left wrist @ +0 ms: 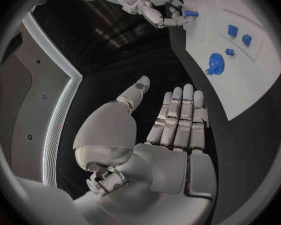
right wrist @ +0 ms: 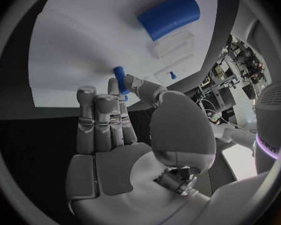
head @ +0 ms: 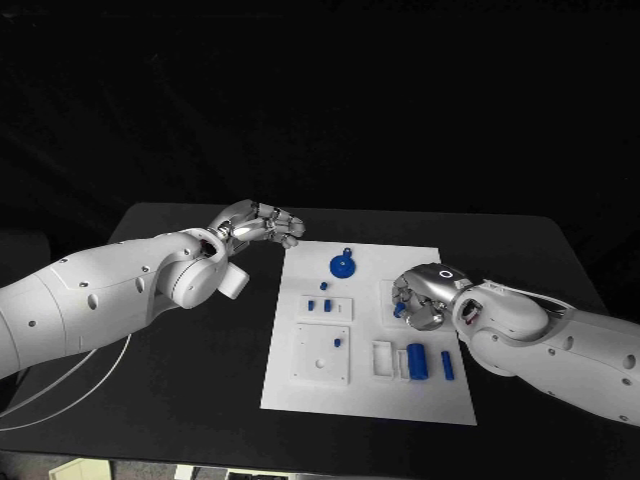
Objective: Assemble the parts on the task board
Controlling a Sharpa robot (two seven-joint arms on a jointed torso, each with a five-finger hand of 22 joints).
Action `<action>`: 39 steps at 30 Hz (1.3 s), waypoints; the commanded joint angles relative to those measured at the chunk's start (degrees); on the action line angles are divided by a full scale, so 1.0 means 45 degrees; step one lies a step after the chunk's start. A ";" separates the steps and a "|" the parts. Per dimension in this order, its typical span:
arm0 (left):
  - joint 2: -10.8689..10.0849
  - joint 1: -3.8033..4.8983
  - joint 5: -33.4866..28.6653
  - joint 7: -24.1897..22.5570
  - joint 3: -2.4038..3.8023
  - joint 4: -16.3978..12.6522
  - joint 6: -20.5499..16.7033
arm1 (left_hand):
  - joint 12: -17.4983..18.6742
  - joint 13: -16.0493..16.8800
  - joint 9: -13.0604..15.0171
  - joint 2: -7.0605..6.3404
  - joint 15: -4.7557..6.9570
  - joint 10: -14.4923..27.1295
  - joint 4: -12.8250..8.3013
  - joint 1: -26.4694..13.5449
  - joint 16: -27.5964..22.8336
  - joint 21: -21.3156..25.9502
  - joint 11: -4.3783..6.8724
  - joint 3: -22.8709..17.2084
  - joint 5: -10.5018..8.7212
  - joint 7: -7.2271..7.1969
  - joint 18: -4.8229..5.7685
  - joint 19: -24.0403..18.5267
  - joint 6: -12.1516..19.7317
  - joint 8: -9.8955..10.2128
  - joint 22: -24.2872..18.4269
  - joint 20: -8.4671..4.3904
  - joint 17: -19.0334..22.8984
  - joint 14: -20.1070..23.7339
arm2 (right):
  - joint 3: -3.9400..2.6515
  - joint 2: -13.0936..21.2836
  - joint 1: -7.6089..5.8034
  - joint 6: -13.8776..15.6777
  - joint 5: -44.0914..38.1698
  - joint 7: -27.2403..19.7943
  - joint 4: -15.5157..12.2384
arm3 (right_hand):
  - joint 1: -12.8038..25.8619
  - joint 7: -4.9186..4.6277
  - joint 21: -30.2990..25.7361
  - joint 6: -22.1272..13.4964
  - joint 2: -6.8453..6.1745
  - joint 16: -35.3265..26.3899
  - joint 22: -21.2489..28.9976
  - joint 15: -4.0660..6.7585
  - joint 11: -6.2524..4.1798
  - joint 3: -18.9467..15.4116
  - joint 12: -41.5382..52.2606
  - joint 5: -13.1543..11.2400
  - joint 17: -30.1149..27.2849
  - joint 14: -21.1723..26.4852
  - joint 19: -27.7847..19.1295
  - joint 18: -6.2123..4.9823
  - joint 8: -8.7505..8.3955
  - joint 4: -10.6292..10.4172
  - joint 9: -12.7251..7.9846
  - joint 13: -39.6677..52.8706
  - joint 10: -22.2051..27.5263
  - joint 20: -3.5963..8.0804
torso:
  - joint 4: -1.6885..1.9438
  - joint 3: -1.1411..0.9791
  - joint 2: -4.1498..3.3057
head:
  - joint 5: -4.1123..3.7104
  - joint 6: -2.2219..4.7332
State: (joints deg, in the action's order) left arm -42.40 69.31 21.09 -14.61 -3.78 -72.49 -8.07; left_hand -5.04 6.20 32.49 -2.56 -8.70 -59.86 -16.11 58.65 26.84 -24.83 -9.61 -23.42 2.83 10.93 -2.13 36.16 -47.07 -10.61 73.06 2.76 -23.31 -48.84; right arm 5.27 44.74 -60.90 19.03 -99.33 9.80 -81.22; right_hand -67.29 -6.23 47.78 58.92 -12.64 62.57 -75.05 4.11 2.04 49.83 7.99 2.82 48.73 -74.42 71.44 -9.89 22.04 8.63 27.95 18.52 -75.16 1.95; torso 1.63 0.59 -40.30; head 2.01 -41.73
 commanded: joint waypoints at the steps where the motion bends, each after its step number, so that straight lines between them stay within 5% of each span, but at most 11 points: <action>1: 0.0011 0.0007 -0.0044 -0.0088 0.0008 -0.0021 0.0146 | -0.0060 -0.0019 -0.0021 0.0053 0.0022 -0.0047 0.0083 -0.0082 -0.0066 0.0044 -0.0058 -0.0014 0.0033 0.0032 -0.0237 0.0075 0.0086 -0.0070 0.0012 0.0019 -0.0012 -0.0072 | 0.0000 0.0084 0.0007 0.0088 -0.0216 0.0004 -0.0155 | 0.0038 0.0107 0.0067 0.0217 0.0127 0.0080 -0.0122 0.0053 0.0002 0.0089 0.0046 -0.0008 -0.0016 -0.0020 0.0045 -0.1135 0.0080 0.0011 0.0269 -0.0018 -0.0055 -0.0008 | 0.0002 0.0009 0.0004 | -0.0007 0.0001; 18: -0.0031 0.0010 -0.0044 -0.0110 0.0007 0.0013 0.0080 | -0.0061 -0.0035 -0.0030 0.0056 0.0025 -0.0038 0.0074 -0.0085 -0.0084 0.0057 -0.0061 -0.0020 0.0033 0.0037 -0.0240 0.0079 0.0104 -0.0068 0.0024 0.0016 -0.0031 -0.0076 | -0.0139 0.0103 -0.0035 0.0979 0.0018 -0.0587 -0.1754 | 0.0025 0.0135 0.0079 0.0263 0.0077 0.0072 -0.0118 0.0075 -0.0019 0.0180 0.0067 -0.0008 -0.0033 -0.0047 0.0079 -0.1135 0.0107 0.0075 0.0331 0.0036 -0.0071 0.0006 | 0.0011 -0.0005 -0.0006 | 0.0157 0.0067; 30: -0.0004 0.0011 -0.0044 -0.0105 0.0007 0.0016 0.0081 | -0.0066 -0.0042 -0.0032 0.0058 0.0025 -0.0040 0.0069 -0.0087 -0.0094 0.0064 -0.0061 -0.0024 0.0033 0.0038 -0.0241 0.0081 0.0105 -0.0072 0.0031 0.0016 -0.0041 -0.0078 | -0.0134 -0.0649 -0.0034 0.0779 -0.0296 -0.0573 -0.2468 | 0.0019 0.0139 0.0083 0.0272 0.0075 0.0071 -0.0117 0.0077 -0.0021 0.0204 0.0071 -0.0008 -0.0037 -0.0055 0.0089 -0.1135 0.0111 0.0081 0.0347 0.0050 -0.0074 0.0011 | 0.0003 0.0002 0.0000 | 0.0352 0.0011; 39: -0.0030 0.0012 -0.0044 -0.0096 0.0005 0.0006 0.0066 | -0.0070 -0.0048 -0.0033 0.0054 0.0025 -0.0043 0.0062 -0.0087 -0.0104 0.0070 -0.0059 -0.0026 0.0033 0.0037 -0.0241 0.0081 0.0105 -0.0077 0.0037 0.0016 -0.0049 -0.0079 | 0.0119 -0.1359 -0.0034 0.0146 -0.0969 -0.0083 -0.2532 | 0.0022 0.0140 0.0087 0.0274 0.0070 0.0071 -0.0118 0.0078 -0.0023 0.0211 0.0074 -0.0008 -0.0039 -0.0060 0.0093 -0.1135 0.0111 0.0089 0.0357 0.0060 -0.0077 0.0013 | 0.0012 0.0003 -0.0002 | 0.0469 -0.0048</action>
State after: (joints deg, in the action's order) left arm -42.63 69.32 21.09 -14.59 -3.79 -72.32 -8.10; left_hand -5.04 6.05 32.40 -2.56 -8.70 -59.86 -16.12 58.65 26.62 -24.83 -9.61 -23.43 2.83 11.13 -2.12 36.15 -46.87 -10.61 73.16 2.76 -23.46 -48.84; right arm 5.78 38.85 -61.09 22.02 -100.90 8.18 -92.69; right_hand -67.29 -6.10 47.77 59.11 -12.68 62.56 -75.05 4.20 2.04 50.45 7.98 2.65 48.63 -74.72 71.43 -10.24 22.35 8.93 27.95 18.72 -75.16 1.92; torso 1.60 0.62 -40.30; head 4.03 -41.88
